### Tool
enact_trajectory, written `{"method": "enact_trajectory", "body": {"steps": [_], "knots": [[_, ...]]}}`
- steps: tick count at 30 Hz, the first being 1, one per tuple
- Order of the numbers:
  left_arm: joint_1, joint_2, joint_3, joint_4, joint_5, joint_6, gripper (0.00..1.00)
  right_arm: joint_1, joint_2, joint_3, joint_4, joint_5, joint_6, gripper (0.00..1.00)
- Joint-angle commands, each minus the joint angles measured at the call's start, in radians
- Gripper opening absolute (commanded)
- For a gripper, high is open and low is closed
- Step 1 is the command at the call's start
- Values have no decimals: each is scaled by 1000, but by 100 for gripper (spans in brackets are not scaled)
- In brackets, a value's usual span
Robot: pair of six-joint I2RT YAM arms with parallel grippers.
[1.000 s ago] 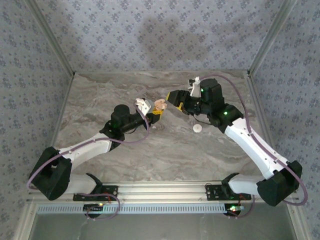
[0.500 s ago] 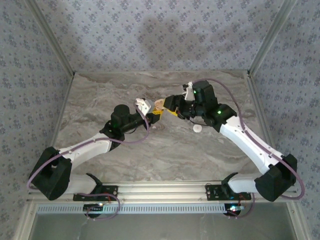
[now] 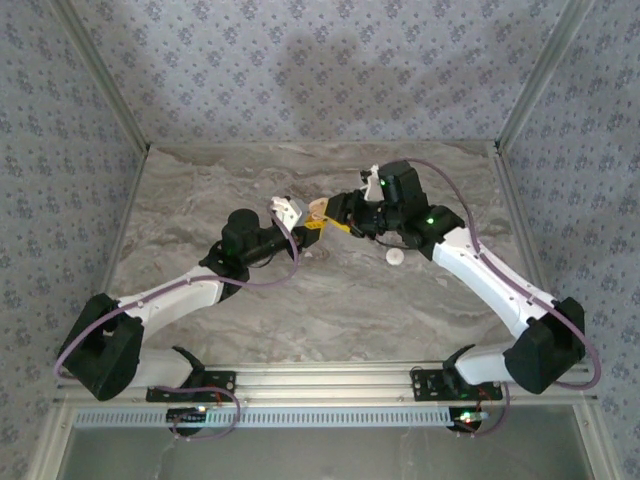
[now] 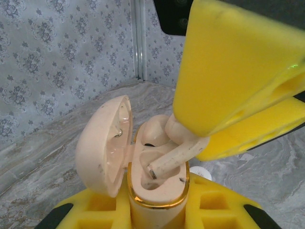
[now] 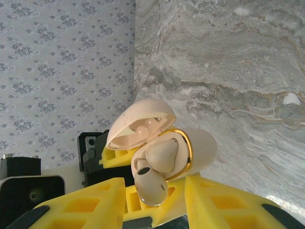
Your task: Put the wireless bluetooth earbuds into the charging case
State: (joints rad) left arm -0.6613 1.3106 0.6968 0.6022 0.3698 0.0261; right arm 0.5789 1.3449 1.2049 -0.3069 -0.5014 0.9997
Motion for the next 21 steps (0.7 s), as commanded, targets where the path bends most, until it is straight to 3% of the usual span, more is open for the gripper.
{"method": "enact_trajectory", "body": {"steps": [1, 21], "knots": [[1, -31, 6, 9, 8, 17, 18, 6, 9, 8, 32, -20, 10, 37], [0, -37, 1, 1, 14, 15, 18, 3, 3, 1, 47, 3, 11, 25]]}}
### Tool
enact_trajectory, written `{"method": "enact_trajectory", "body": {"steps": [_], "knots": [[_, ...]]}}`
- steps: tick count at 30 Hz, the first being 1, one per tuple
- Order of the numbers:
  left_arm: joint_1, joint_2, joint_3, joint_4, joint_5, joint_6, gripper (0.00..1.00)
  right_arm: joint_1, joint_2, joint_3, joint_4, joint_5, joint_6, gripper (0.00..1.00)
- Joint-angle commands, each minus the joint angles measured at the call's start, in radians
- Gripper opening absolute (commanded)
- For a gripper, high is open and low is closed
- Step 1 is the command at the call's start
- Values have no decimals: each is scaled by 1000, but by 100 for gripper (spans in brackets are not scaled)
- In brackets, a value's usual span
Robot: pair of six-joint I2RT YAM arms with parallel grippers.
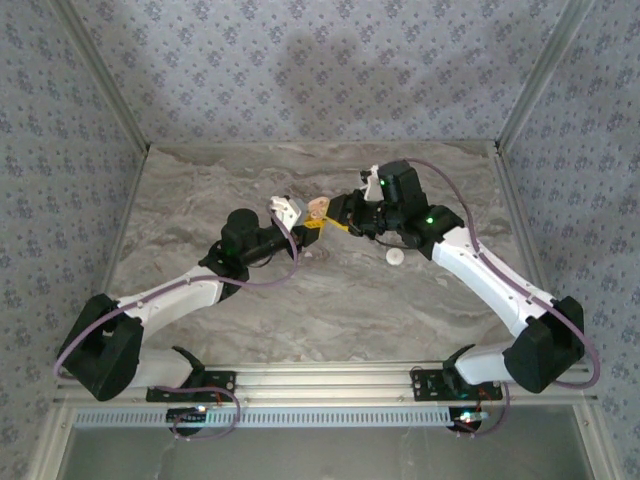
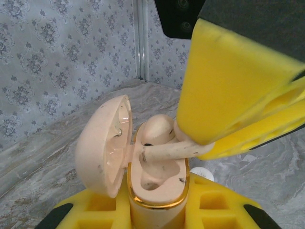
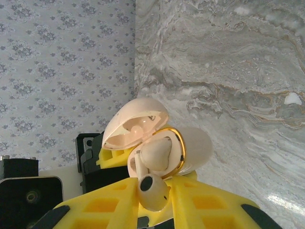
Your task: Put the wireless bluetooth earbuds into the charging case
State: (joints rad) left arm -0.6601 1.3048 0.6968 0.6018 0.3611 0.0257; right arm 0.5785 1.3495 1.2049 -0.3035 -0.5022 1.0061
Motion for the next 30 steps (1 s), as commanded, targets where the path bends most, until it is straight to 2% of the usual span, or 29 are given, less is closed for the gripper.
{"method": "enact_trajectory", "body": {"steps": [1, 10, 19, 23, 27, 30], "knots": [[-1, -32, 0, 2, 22, 17, 18, 3, -2, 1, 43, 2, 6, 25], [-2, -30, 0, -25, 18, 32, 18, 2, -30, 8, 17, 16, -10, 21], [0, -30, 0, -81, 28, 72, 18, 0, -57, 93, -191, 50, -169, 20], [8, -33, 6, -98, 70, 65, 18, -3, -56, 153, -353, 86, -359, 19], [37, -29, 17, -138, 159, 32, 19, -1, -53, 220, -501, 172, -634, 17], [55, -29, 38, -227, 233, 62, 19, 10, -46, 268, -586, 230, -862, 18]]}}
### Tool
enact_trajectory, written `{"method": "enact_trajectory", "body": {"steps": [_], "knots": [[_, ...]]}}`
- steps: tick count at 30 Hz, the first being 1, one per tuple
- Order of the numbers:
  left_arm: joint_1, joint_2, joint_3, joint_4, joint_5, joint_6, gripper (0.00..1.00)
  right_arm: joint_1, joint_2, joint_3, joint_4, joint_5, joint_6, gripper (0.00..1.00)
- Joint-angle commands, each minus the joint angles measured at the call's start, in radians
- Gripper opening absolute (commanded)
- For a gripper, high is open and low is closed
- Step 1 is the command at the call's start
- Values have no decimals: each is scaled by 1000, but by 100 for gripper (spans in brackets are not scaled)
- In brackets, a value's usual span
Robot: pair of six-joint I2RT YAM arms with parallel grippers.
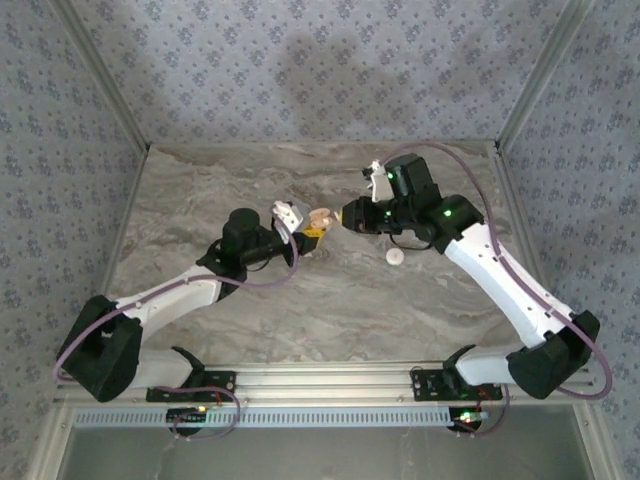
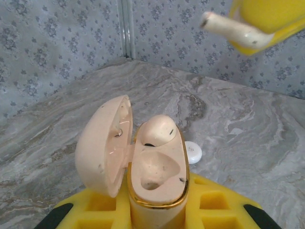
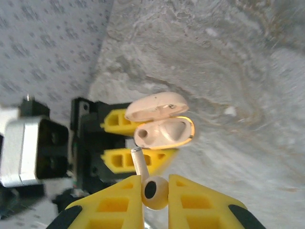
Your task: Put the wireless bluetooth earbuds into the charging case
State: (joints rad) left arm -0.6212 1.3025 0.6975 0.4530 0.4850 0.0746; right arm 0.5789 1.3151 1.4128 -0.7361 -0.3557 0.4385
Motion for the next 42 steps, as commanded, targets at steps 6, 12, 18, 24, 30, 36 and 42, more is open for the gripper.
{"method": "enact_trajectory", "body": {"steps": [6, 12, 18, 24, 30, 36, 42], "knots": [[26, 13, 182, -462, 255, 190, 19, 41, -13, 56, -178, 132, -627, 18], [34, 62, 290, -742, 356, 348, 19, 78, -39, -35, -70, 178, -824, 18], [34, 127, 359, -887, 464, 415, 19, 157, -78, -130, 67, 255, -1028, 18], [35, 168, 407, -989, 500, 475, 19, 230, -107, -197, 130, 345, -1207, 17], [35, 182, 426, -1023, 519, 503, 19, 283, -157, -304, 235, 410, -1391, 18], [35, 187, 436, -1036, 522, 515, 19, 316, -195, -352, 273, 401, -1508, 17], [31, 189, 440, -1050, 532, 530, 19, 340, -220, -401, 344, 383, -1607, 17]]}}
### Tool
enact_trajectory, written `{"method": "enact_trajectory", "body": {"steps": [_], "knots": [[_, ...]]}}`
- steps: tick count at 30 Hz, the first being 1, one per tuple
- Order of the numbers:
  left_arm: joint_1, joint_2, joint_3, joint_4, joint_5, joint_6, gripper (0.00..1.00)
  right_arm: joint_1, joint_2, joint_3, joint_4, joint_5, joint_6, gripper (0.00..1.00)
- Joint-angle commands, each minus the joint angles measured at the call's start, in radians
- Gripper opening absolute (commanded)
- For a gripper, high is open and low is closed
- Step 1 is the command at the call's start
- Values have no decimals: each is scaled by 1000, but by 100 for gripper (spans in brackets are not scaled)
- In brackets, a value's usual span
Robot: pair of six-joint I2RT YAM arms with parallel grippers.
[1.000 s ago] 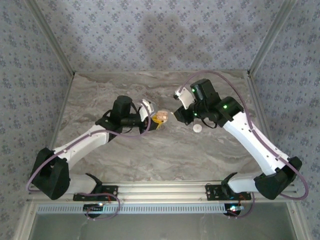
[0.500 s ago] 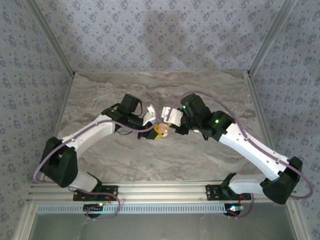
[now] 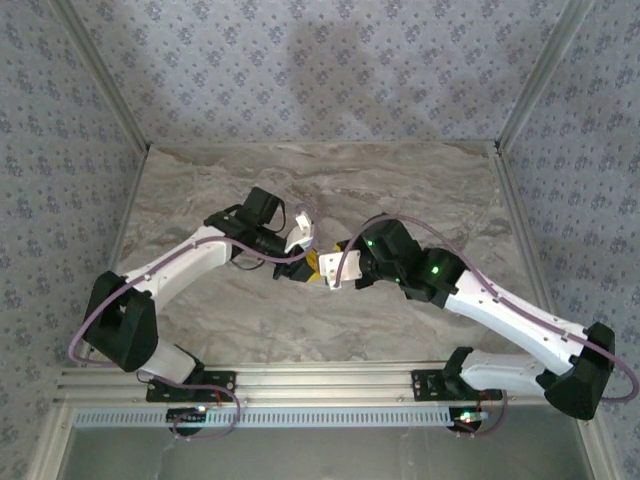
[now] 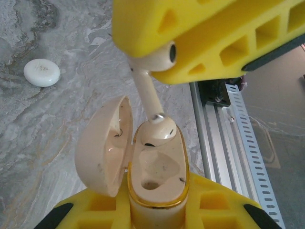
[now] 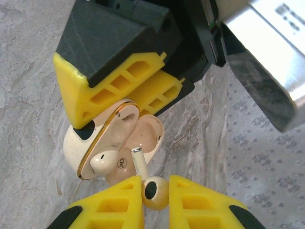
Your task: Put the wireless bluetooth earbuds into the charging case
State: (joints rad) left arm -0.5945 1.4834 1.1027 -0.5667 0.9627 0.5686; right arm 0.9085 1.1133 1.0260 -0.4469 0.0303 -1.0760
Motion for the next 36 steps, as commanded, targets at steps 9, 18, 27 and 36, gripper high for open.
{"method": "enact_trajectory", "body": {"steps": [9, 18, 27, 36], "knots": [[-4, 14, 48, -60, 74, 58, 19, 16, -24, -54, 110, -36, -245, 16], [-9, 16, 53, -71, 77, 66, 19, 19, -21, -65, 130, -71, -343, 16], [-12, 16, 59, -76, 85, 73, 19, 26, -18, -79, 114, -81, -411, 15], [-19, 17, 68, -88, 86, 81, 19, 30, -10, -92, 103, -99, -494, 15]]}}
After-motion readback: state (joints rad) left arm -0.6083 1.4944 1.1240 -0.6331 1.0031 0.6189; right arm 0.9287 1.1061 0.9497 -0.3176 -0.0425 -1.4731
